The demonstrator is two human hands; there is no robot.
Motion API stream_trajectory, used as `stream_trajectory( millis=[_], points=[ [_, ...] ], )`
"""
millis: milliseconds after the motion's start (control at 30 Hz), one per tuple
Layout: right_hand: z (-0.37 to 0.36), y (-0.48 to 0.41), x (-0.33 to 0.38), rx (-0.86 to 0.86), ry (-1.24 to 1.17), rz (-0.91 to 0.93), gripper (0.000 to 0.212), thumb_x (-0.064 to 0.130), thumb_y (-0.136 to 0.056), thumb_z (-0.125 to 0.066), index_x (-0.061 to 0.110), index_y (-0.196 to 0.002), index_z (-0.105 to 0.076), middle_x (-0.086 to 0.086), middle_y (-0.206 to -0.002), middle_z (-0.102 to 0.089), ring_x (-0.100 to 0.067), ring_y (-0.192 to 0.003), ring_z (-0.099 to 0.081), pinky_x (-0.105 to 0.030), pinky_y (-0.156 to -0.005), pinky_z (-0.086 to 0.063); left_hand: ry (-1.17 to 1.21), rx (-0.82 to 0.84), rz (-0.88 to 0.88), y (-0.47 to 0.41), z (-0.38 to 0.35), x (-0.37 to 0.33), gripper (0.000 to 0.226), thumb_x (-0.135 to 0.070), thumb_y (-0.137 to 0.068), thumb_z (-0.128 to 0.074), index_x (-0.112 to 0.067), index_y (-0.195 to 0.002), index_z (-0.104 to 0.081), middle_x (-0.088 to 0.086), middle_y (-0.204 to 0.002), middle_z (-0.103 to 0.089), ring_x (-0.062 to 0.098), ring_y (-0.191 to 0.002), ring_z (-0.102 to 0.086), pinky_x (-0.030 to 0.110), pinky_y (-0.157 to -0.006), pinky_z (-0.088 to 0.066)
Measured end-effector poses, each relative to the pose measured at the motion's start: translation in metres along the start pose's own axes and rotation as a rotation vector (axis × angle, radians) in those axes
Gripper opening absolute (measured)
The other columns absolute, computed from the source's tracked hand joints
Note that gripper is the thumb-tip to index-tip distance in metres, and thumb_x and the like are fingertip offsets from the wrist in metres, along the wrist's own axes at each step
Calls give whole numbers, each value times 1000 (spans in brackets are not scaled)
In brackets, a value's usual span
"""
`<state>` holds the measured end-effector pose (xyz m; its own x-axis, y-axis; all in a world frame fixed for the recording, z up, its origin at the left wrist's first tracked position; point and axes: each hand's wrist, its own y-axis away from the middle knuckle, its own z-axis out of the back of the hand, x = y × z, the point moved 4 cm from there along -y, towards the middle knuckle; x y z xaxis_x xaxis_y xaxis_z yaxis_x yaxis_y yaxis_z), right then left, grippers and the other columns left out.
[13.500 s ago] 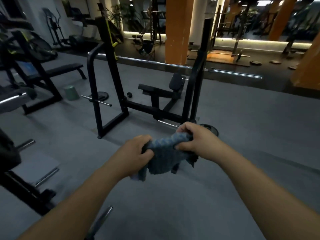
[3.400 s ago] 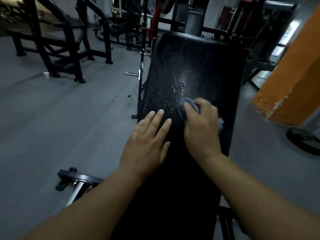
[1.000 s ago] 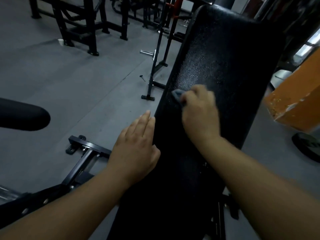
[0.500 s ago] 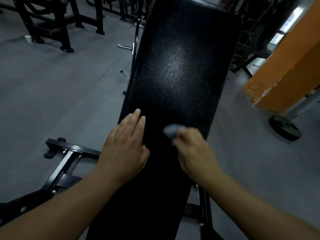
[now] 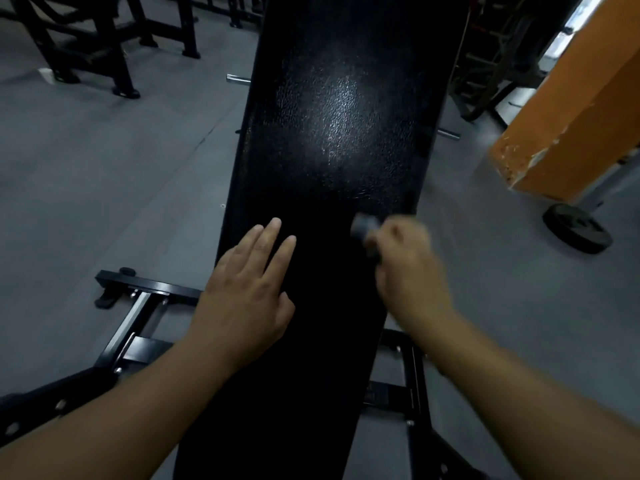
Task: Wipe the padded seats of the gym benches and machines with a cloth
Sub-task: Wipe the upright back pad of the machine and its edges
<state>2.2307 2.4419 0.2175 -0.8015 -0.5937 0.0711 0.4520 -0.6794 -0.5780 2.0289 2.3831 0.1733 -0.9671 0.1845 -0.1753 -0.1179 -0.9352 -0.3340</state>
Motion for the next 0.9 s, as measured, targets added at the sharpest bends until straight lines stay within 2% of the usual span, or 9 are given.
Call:
stream_trajectory(
  millis=[100, 200, 300, 367, 433, 533, 700, 833, 900],
  points=[
    [-14, -46, 23, -125, -10, -113, 31, 0, -80, -47, 9, -103, -67, -13, -109, -57, -30, -91, -46, -34, -73, -41, -7, 18, 23, 11, -6, 7, 73, -39, -82, -42, -12, -150, -40, 13, -161, -28, 30, -146, -29, 45, -108, -38],
    [-42, 19, 65, 110, -52, 213, 28, 8, -88, -48, 10, -108, -68, -8, -119, -56, -30, -94, -51, -35, -74, -52, 2, 34, 73, 21, -6, 12, 75, -39, -80, -40, -11, -150, -40, 12, -162, -27, 29, -147, -29, 45, -108, -38],
    [-24, 38, 46, 272, -49, 212, 20, 8, -92, -54, 16, -106, -67, -3, -112, -56, -22, -95, -52, -41, -82, -55, 11, 48, 92, 31, -3, 19, 74, -38, -82, -41, -11, -151, -36, 11, -163, -24, 28, -148, -26, 45, -110, -35],
    [-10, -8, 33, 90, -3, 81, 22, 2, -87, -51, 10, -101, -65, -11, -106, -55, -28, -90, -48, -45, -72, -51, 24, 40, 105, 36, 0, 25, 74, -36, -83, -45, -11, -152, -35, 11, -163, -22, 28, -149, -25, 43, -111, -33],
    [-15, -60, 38, -59, 11, -72, 36, -3, -83, -53, 9, -116, -62, -14, -119, -50, -33, -98, -46, -45, -76, -49, 33, 32, 123, 40, 0, 32, 75, -34, -82, -48, -10, -152, -35, 11, -163, -23, 28, -148, -26, 42, -112, -30],
    [-43, -73, 85, -35, -75, -95, 58, -4, -80, -56, 11, -136, -54, -12, -132, -48, -33, -108, -46, -42, -90, -44, 45, 28, 157, 47, -3, 38, 76, -33, -80, -49, -8, -150, -36, 12, -162, -25, 29, -146, -28, 43, -113, -31],
    [-55, -12, 108, 229, -61, 398, 28, 16, -88, -52, 13, -111, -66, -4, -120, -53, -30, -93, -54, -41, -66, -57, -9, 60, 208, 53, 5, 48, 75, -36, -76, -50, -4, -144, -46, 16, -158, -32, 30, -141, -39, 36, -108, -26],
    [-53, -95, 109, -62, -77, 77, 25, 18, -93, -49, 9, -107, -67, -12, -117, -55, -34, -96, -52, -43, -72, -52, 52, 54, 214, 54, 7, 53, 74, -36, -91, -41, -8, -156, -21, 10, -167, 0, 26, -152, -9, 36, -120, -13],
    [-73, -97, 135, -27, -107, 103, 16, 10, -87, -60, 9, -101, -68, -12, -114, -58, -35, -94, -53, -41, -73, -52, 71, 49, 234, 50, 8, 56, 75, -39, -88, -36, -8, -154, -23, 10, -167, 1, 27, -152, -9, 39, -121, -16]
  ],
)
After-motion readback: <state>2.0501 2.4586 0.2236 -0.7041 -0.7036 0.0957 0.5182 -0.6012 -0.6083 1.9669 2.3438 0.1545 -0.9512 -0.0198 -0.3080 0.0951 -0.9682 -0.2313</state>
